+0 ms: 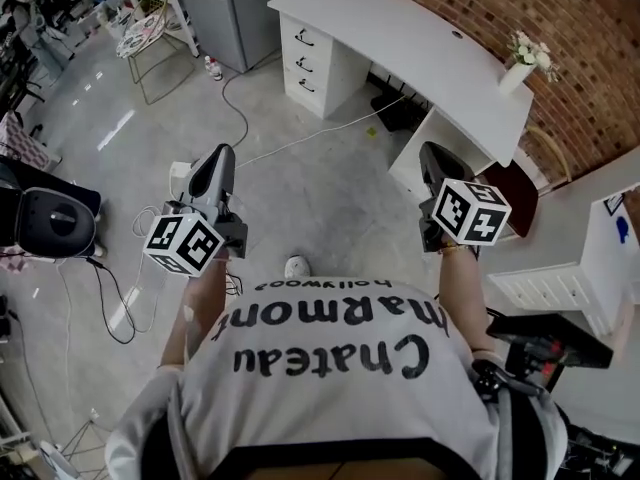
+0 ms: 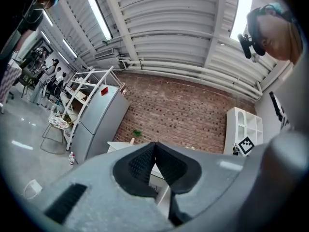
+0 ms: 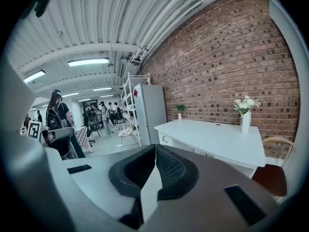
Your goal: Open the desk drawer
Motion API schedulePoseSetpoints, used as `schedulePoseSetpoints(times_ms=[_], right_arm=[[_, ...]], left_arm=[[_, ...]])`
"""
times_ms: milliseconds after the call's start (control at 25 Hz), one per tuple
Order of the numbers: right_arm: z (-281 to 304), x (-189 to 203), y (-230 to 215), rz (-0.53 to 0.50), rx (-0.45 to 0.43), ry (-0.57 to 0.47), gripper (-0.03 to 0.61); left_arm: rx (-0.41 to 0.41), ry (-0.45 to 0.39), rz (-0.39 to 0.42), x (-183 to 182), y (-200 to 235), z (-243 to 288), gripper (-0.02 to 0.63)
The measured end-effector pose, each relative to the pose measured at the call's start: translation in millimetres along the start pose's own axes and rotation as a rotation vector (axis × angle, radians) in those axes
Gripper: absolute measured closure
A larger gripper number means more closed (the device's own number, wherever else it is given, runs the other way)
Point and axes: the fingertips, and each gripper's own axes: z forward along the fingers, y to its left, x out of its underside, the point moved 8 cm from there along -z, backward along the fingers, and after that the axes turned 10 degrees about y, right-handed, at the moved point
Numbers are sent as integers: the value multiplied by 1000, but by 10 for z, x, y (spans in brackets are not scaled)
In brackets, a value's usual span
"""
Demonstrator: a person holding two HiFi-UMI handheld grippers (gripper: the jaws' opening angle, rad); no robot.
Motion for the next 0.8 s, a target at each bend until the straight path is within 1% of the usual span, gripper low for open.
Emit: schedulePoseSetpoints(times_ms=[160, 320, 440, 680, 800], right_arm=[[527, -455, 73, -19, 1, -57, 563], [1026, -669, 133, 0, 3, -95, 563], [1324, -703, 171, 10, -24, -68, 563], [1931, -665, 123, 77, -85, 19, 563], [2278, -727, 126, 73, -110, 49, 563]], left_arm=[[18, 1, 27, -295, 376, 390, 598], [29, -12, 37, -428, 710, 688, 598], [21, -17, 30, -445, 888, 823, 598], [-7, 35, -2, -343, 1152, 1078, 598], [-29, 43, -15, -347, 1328, 1224, 598]])
